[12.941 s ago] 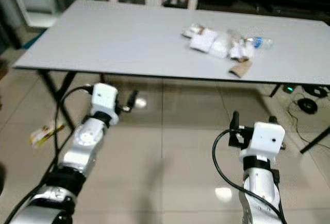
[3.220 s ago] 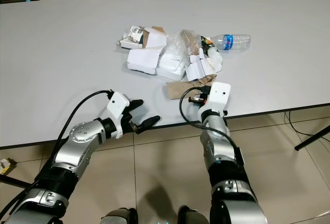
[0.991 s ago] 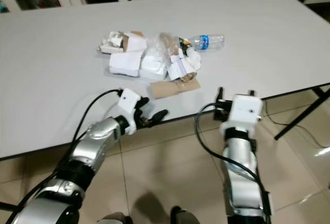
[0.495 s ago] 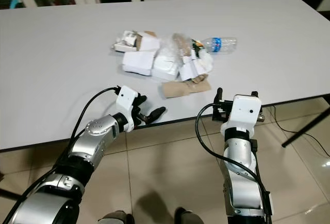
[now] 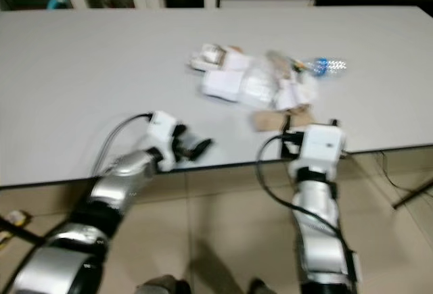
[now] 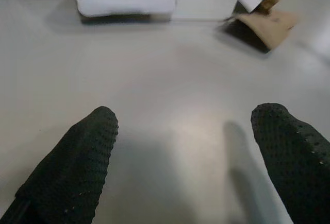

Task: Picking trash to rubbish bin

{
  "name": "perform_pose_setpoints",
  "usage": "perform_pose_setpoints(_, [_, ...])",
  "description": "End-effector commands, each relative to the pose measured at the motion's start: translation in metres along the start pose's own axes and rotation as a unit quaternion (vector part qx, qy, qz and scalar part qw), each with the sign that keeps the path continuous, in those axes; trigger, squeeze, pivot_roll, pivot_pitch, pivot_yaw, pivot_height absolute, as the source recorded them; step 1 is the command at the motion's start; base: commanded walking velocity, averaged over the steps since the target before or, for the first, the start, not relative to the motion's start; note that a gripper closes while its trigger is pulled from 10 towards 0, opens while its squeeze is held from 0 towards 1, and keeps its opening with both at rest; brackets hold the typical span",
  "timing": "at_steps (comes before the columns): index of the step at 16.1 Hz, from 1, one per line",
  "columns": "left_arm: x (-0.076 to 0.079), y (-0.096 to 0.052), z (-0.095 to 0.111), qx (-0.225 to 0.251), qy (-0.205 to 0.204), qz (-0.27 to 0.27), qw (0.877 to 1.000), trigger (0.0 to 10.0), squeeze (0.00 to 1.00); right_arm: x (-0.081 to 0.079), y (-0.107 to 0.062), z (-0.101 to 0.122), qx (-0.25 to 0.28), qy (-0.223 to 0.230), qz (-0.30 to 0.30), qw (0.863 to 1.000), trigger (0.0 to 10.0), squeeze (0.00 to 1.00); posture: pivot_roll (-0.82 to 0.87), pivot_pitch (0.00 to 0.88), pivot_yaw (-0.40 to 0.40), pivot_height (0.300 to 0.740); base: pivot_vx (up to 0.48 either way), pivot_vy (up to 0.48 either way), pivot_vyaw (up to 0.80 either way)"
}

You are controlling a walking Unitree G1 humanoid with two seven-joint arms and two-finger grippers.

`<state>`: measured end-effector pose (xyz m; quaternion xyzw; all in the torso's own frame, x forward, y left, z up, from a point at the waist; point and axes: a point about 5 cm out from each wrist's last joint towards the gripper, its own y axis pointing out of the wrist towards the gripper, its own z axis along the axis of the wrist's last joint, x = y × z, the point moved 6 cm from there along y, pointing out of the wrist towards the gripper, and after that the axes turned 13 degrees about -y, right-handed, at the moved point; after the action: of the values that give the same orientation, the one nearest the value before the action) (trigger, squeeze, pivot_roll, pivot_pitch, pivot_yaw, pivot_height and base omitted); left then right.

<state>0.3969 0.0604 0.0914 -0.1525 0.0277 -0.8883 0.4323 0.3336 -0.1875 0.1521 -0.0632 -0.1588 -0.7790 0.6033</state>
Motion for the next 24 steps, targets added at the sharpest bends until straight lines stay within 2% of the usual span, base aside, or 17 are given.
perform_pose_setpoints(1, [-0.008, -0.003, 0.002, -0.004, 0.009, 0.010, 1.000, 10.0, 0.00, 0.004, 0.001, 0.006, 0.006, -0.003, -0.010, 1.000, 10.0, 1.00, 0.20, 0.085, -0.026, 0.740, 0.000, 0.379, 0.00])
perform_pose_setpoints(7, [-0.008, -0.003, -0.002, -0.008, 0.013, 0.009, 1.000, 10.0, 0.00, 0.008, 0.002, 0.007, 0.008, -0.014, -0.018, 1.000, 10.0, 1.00, 0.20, 0.086, -0.026, 0.740, 0.000, 0.409, 0.00])
perform_pose_setpoints(10, [-0.001, -0.003, -0.002, -0.002, 0.014, -0.014, 1.000, 10.0, 0.00, 0.008, 0.002, 0.007, 0.008, -0.017, -0.020, 1.000, 10.0, 1.00, 0.20, 0.086, -0.026, 0.740, 0.000, 0.000, 0.00])
perform_pose_setpoints(11, [0.005, -0.003, -0.003, -0.003, 0.015, -0.032, 0.999, 10.0, 0.00, 0.011, 0.002, 0.006, 0.006, -0.023, -0.024, 0.999, 10.0, 1.00, 0.20, 0.086, -0.025, 0.740, 0.000, 0.000, 0.00])
perform_pose_setpoints(16, [0.012, -0.002, -0.002, 0.000, 0.011, -0.053, 0.999, 10.0, 0.00, 0.025, 0.003, 0.001, -0.012, -0.055, -0.059, 0.997, 10.0, 1.00, 0.19, 0.085, -0.025, 0.740, 0.000, 0.000, 0.00])
perform_pose_setpoints(17, [0.014, -0.002, 0.000, 0.003, 0.008, -0.060, 0.998, 10.0, 0.00, 0.030, 0.003, -0.006, -0.031, -0.063, -0.068, 0.995, 10.0, 1.00, 0.19, 0.087, -0.027, 0.740, 0.266, 0.000, 0.00])
perform_pose_setpoints(19, [0.014, -0.002, 0.002, 0.006, 0.008, -0.061, 0.998, 10.0, 0.00, 0.031, 0.003, -0.008, -0.036, -0.064, -0.070, 0.995, 10.0, 1.00, 0.20, 0.087, -0.026, 0.740, 0.360, 0.000, 0.00])
perform_pose_setpoints(24, [0.014, -0.003, 0.000, 0.003, 0.008, -0.063, 0.998, 10.0, 0.00, 0.028, 0.003, -0.011, -0.044, -0.069, -0.066, 0.994, 10.0, 1.00, 0.20, 0.086, -0.028, 0.740, 0.480, 0.000, 0.00])
